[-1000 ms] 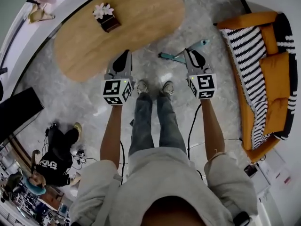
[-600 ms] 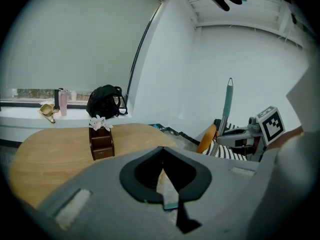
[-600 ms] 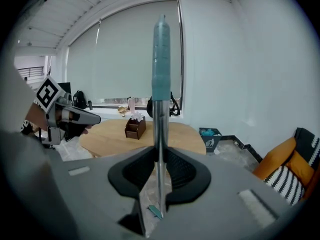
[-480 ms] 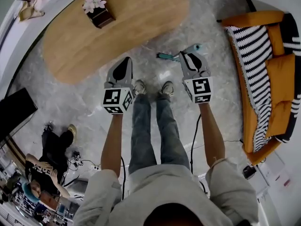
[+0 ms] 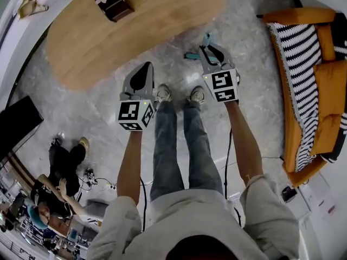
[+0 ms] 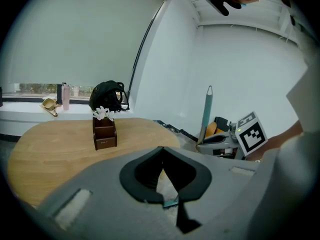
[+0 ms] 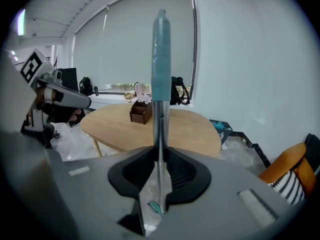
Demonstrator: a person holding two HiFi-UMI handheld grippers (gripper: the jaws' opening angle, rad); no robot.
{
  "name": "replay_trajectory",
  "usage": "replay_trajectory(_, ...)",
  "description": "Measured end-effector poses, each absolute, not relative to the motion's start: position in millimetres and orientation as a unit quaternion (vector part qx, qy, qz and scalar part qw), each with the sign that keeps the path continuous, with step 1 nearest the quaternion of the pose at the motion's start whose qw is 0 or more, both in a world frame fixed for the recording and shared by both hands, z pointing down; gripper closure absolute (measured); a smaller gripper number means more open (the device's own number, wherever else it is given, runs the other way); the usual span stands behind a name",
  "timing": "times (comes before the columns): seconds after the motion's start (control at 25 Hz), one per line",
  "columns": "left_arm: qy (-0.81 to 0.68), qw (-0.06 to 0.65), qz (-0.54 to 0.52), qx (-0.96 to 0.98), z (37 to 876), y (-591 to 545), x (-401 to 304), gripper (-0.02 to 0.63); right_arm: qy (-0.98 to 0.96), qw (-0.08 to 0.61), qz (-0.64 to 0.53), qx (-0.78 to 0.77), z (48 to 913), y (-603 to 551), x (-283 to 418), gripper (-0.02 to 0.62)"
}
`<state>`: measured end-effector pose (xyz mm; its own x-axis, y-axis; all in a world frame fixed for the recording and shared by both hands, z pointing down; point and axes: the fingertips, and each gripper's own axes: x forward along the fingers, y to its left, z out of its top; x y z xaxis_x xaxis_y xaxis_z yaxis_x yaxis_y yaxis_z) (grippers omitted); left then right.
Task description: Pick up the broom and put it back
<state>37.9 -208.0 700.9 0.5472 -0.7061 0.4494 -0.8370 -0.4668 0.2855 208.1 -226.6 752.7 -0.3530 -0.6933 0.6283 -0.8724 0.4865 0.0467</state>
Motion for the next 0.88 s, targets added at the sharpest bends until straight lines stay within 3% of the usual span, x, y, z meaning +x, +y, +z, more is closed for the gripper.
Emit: replay_trajectory(0.88,-0.476,0.254,0.124,0.833,709.4,-229.8,9.6,0.603,-0.816,0.355,0.139,0.434,804.9,-269.7,145.8,0.52)
